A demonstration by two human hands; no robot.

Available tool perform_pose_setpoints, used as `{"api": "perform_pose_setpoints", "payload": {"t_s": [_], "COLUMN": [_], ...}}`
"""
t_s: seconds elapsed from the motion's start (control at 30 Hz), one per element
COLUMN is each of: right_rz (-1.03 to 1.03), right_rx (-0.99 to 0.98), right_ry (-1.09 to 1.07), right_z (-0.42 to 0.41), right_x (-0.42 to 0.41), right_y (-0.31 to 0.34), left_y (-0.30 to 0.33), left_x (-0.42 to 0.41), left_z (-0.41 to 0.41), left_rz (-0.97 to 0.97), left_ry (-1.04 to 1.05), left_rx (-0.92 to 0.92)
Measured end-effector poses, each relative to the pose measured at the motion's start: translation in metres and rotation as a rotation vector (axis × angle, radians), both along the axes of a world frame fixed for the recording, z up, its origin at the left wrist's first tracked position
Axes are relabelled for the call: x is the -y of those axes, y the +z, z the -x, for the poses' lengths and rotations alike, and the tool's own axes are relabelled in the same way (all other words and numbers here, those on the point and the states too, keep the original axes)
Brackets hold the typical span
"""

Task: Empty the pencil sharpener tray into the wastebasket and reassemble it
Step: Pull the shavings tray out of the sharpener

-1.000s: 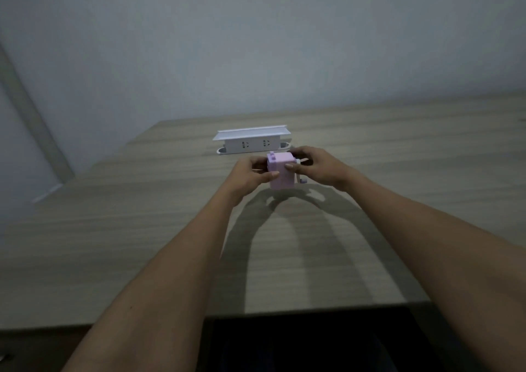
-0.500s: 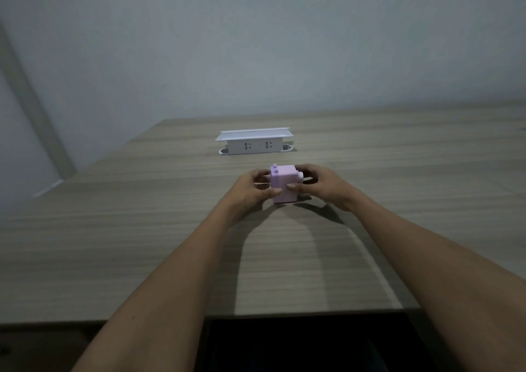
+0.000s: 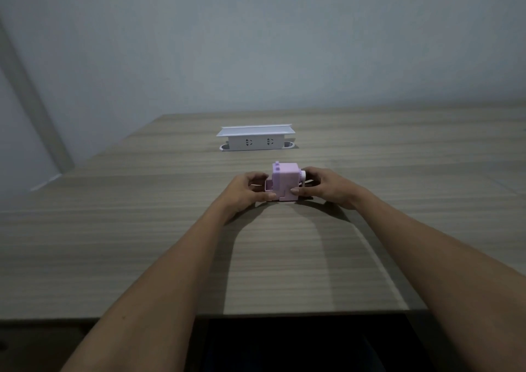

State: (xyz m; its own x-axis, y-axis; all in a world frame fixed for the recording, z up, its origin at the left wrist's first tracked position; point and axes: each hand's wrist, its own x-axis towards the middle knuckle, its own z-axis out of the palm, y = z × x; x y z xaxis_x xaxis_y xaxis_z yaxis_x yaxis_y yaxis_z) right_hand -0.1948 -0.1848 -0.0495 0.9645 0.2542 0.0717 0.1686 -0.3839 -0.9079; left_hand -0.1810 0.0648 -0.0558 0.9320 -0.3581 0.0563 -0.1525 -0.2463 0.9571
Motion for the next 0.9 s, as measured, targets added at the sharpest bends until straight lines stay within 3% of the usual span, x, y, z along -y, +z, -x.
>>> {"api": "perform_pose_setpoints", "payload": {"t_s": [0.43,0.73,0.9], "right_rz": [0.032,0.095,0.063], "right_rx": [0.057,0.180,0.144], "right_ry": [-0.081,-0.089,-0.087], "right_z": [0.017,0.064,0.096], "right_x": [-0.005,0.001,0.018], "right_y": [0.012,0.075,0.091], "left_y": [0.028,0.068,0.081], "left_x": [-0.059,-0.018,0.024], "left_z": [0.017,0.047,0.065], "left_rz": [-0.045,0.005,0.047], "left_ry": [0.099,0.026,-0.072], "left_rx": [0.058,0.158,0.186]}}
